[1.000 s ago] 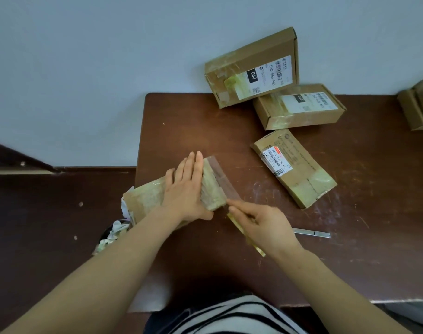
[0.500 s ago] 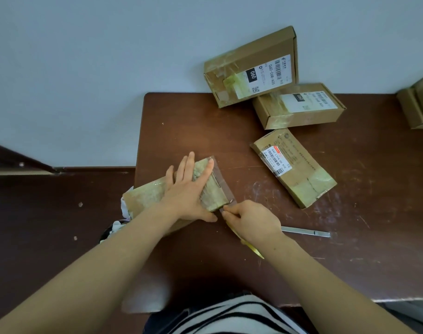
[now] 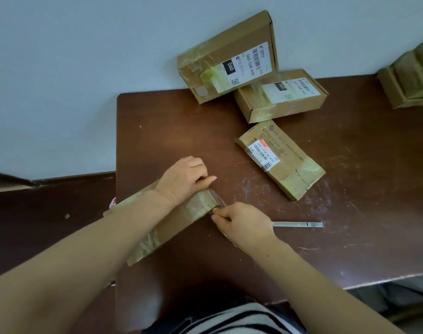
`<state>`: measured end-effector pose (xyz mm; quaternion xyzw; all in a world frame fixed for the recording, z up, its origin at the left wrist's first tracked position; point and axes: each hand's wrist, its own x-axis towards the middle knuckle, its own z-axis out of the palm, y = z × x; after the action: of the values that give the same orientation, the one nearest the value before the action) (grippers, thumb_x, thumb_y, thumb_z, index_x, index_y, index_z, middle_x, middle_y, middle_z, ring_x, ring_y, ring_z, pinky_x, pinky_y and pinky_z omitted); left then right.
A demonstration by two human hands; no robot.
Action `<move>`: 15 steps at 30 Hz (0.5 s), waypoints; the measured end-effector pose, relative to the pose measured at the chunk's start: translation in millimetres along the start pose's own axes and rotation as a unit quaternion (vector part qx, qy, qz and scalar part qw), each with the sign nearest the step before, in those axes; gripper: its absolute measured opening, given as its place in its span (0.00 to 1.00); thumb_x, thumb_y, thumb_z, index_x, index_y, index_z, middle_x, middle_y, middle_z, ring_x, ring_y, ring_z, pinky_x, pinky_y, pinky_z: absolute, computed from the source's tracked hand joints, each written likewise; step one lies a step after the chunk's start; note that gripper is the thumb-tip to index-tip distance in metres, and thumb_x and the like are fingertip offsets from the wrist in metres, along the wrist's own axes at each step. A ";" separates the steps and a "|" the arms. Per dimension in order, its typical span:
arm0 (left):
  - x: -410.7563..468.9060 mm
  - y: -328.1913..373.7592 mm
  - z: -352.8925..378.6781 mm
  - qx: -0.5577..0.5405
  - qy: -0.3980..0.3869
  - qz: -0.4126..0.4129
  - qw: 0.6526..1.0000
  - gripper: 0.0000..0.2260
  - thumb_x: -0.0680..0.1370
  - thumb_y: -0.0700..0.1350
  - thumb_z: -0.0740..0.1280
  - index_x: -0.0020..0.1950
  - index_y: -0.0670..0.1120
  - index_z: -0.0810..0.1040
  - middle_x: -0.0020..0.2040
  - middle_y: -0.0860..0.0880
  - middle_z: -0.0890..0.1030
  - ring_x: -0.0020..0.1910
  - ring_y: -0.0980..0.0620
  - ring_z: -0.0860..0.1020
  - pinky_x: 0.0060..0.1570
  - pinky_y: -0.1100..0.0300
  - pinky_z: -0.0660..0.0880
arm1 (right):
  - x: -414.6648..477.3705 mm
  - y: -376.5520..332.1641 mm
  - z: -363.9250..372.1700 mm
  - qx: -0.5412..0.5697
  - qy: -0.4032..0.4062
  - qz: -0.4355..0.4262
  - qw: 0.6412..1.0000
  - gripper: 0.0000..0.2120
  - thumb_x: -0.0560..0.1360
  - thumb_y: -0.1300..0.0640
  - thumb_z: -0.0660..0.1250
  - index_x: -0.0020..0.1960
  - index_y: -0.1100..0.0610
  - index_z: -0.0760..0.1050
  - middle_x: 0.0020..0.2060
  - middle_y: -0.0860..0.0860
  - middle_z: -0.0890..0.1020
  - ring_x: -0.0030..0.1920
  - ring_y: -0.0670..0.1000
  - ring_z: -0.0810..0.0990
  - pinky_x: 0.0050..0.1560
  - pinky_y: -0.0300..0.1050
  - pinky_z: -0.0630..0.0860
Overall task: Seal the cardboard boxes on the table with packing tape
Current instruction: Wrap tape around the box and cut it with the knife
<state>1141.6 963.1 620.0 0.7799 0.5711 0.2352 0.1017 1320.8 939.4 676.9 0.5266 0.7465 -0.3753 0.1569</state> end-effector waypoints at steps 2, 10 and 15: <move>-2.6 -0.2 1.6 0.032 0.015 -0.082 0.996 0.11 0.70 0.42 0.74 0.46 0.37 0.78 0.47 0.40 0.78 0.48 0.42 0.76 0.65 0.45 0.69 | -0.1 0.4 0.7 0.000 0.004 -0.002 1.000 0.15 0.80 0.43 0.57 0.61 0.42 0.77 0.50 0.44 0.83 0.47 0.52 0.82 0.48 0.44 0.77; -0.4 1.7 0.5 0.035 -0.020 -0.109 0.993 0.13 0.70 0.44 0.67 0.27 0.39 0.76 0.29 0.44 0.77 0.30 0.43 0.77 0.39 0.53 0.78 | 0.3 0.1 2.5 0.005 0.010 0.005 1.000 0.14 0.80 0.42 0.57 0.58 0.43 0.78 0.46 0.46 0.83 0.47 0.52 0.82 0.45 0.42 0.74; 1.8 7.2 1.6 0.094 0.023 0.019 0.995 0.14 0.72 0.44 0.73 0.27 0.41 0.79 0.29 0.46 0.80 0.37 0.47 0.83 0.57 0.45 0.77 | 1.3 -0.8 -0.2 0.010 0.011 0.006 1.000 0.14 0.80 0.43 0.57 0.58 0.44 0.78 0.41 0.47 0.81 0.46 0.53 0.82 0.44 0.42 0.75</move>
<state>1148.8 962.6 622.2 0.7910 0.5780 0.2005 0.0102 1319.6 940.3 676.5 0.5365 0.7413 -0.3760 0.1456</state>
